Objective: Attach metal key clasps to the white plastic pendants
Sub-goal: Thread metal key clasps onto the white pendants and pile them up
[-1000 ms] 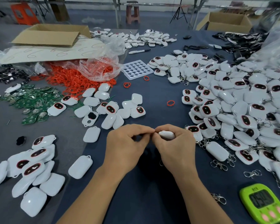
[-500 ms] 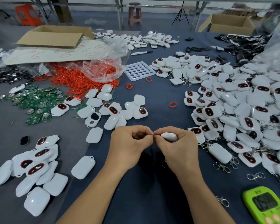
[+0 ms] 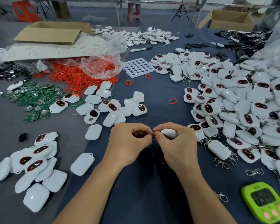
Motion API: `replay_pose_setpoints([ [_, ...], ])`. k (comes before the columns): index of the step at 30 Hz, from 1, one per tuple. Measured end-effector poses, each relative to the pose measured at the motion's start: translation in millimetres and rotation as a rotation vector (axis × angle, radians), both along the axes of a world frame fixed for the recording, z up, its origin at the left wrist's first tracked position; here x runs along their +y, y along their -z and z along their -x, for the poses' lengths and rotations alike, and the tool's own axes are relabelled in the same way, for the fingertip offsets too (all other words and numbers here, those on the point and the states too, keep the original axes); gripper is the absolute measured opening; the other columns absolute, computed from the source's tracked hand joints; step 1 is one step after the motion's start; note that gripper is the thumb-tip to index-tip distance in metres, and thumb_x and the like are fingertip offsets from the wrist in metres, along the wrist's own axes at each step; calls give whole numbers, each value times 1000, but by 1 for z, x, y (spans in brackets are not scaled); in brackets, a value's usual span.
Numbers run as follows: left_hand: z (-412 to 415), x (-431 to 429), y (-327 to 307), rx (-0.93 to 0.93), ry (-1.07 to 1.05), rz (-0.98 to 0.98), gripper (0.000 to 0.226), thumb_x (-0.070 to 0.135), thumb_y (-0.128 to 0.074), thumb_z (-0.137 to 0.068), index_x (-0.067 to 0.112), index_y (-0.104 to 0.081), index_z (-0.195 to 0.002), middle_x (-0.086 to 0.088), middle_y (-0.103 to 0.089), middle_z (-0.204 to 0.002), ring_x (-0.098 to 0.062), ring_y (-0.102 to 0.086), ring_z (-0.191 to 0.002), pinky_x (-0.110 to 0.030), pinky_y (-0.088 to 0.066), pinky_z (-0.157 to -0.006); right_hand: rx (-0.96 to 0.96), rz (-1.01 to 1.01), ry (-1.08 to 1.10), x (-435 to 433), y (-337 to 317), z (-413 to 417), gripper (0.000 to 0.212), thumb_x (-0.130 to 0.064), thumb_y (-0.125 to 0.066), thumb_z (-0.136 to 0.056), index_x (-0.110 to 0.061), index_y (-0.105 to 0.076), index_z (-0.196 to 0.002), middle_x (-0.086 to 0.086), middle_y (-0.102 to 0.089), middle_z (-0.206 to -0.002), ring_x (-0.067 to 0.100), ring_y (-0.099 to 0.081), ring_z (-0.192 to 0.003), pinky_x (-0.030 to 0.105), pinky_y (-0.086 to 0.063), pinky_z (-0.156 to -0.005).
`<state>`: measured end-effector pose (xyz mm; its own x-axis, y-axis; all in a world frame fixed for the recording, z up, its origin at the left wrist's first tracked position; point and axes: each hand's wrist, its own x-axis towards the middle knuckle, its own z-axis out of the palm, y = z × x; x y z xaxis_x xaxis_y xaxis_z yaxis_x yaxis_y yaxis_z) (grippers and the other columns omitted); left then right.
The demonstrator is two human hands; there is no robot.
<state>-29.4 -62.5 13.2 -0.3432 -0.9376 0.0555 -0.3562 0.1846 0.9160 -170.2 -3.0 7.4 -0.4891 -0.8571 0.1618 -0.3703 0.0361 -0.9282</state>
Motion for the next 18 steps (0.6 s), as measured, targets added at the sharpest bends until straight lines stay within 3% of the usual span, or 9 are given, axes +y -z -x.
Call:
replay_pose_setpoints([
  [3, -2, -1, 0, -23, 26, -26, 21, 19, -75, -75, 40, -78, -73, 10, -74, -66, -7, -68, -59, -17, -52, -55, 14, -9, -33, 1, -1, 2, 30, -5, -78, -82, -33, -77, -72, -16, -75, -71, 6, -71, -66, 15, -54, -60],
  [8, -3, -2, -4, -30, 68, -53, 20, 20, -72, -73, 38, -80, -74, 7, -76, -69, -22, -73, -71, -35, -58, -66, -29, -36, -73, 2, -4, 4, 26, -2, -76, -82, -27, -78, -73, -12, -76, -71, 7, -71, -63, 15, -54, -58],
  [13, -4, -1, -4, -27, 72, -24, 26, 10, -74, -76, 35, -80, -76, 8, -75, -68, -10, -72, -65, -23, -56, -62, -20, -33, -96, 3, -5, 5, 25, -2, -75, -82, -25, -78, -73, -10, -75, -70, 8, -70, -62, 15, -52, -56],
  [16, -3, 0, -4, -51, 69, 3, 23, 9, -74, -71, 32, -78, -70, 7, -71, -61, -2, -60, -53, -14, -47, -52, -16, -46, -116, 4, -5, 6, 24, -4, -74, -83, -26, -78, -74, -4, -75, -68, 20, -70, -58, 24, -54, -47],
  [18, -3, 1, -4, -61, 76, -1, 18, 14, -73, -67, 31, -77, -68, 5, -68, -58, -1, -54, -50, -13, -43, -50, -14, -48, -138, 4, -4, 7, 25, -2, -73, -83, -25, -78, -74, -4, -75, -69, 20, -70, -58, 23, -53, -47],
])
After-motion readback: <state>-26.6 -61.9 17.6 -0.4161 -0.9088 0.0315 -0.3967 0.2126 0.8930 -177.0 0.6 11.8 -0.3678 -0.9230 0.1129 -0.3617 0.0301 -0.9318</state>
